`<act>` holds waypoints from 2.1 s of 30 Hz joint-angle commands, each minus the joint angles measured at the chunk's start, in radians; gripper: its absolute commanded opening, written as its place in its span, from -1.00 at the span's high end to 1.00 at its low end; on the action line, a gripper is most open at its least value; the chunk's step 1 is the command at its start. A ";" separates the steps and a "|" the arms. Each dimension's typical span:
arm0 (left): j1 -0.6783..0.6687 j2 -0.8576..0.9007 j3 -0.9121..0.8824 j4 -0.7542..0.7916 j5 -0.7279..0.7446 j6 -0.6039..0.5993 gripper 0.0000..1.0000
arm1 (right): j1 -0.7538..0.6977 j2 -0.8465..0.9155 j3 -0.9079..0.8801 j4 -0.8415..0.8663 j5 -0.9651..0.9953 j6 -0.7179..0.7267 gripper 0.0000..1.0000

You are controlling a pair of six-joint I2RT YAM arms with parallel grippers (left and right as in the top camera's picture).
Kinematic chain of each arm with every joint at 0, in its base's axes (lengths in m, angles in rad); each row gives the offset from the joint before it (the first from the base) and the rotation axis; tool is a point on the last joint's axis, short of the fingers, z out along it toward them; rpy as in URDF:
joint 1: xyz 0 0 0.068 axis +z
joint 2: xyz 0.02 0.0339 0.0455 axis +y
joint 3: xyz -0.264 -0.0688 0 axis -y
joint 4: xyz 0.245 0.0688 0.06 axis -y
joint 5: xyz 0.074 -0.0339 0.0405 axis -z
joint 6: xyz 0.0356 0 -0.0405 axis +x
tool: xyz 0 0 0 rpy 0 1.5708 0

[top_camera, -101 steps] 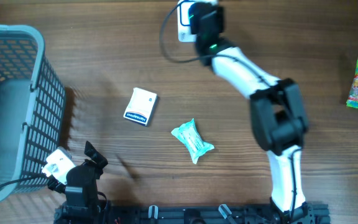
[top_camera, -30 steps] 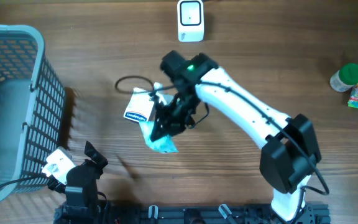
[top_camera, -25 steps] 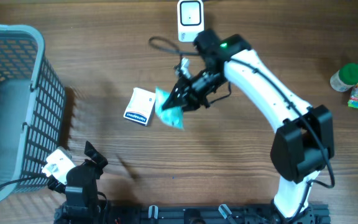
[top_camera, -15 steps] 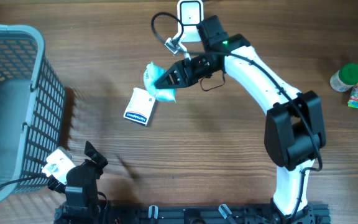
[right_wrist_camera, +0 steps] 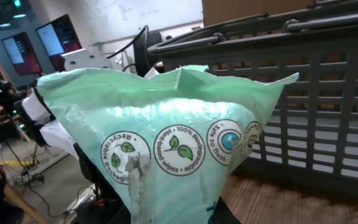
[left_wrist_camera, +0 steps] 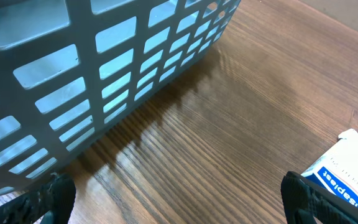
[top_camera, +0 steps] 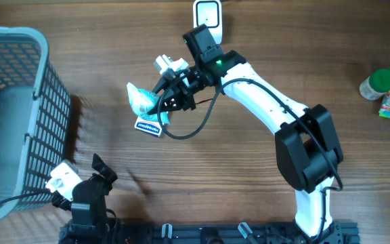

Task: Scan the item barcode
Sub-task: 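Hold the mint tissue pack up to the white scanner, then carry the mint tissue pack right and drop it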

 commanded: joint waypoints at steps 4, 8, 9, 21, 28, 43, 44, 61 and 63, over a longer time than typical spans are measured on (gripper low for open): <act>0.005 -0.005 0.000 -0.001 0.001 -0.003 -1.00 | -0.023 0.006 0.000 -0.018 -0.065 0.654 0.91; 0.005 -0.005 0.000 -0.001 0.001 -0.002 -1.00 | -0.048 0.005 0.000 -0.060 0.420 1.320 0.91; 0.005 -0.005 0.000 -0.001 0.001 -0.003 -1.00 | -0.048 -0.001 0.002 -0.108 0.731 1.334 0.91; 0.005 -0.005 0.000 -0.001 0.001 -0.002 -1.00 | -0.130 0.130 0.431 -0.211 1.833 1.049 0.91; 0.005 -0.005 0.000 -0.001 0.001 -0.002 -1.00 | -0.166 0.367 0.649 -0.127 1.752 1.025 0.91; 0.005 -0.005 0.000 -0.001 0.001 -0.002 -1.00 | -0.214 0.377 0.974 -0.724 1.553 1.122 0.91; 0.005 -0.005 0.000 -0.001 0.001 -0.002 -1.00 | -0.242 0.366 1.011 -0.816 1.554 1.138 0.91; 0.005 -0.005 0.000 -0.001 0.001 -0.002 -1.00 | -0.988 0.402 0.806 -0.679 1.598 1.271 -0.99; 0.005 -0.005 0.000 -0.001 0.001 -0.003 -1.00 | -0.972 0.328 0.846 -0.681 1.537 1.261 -0.99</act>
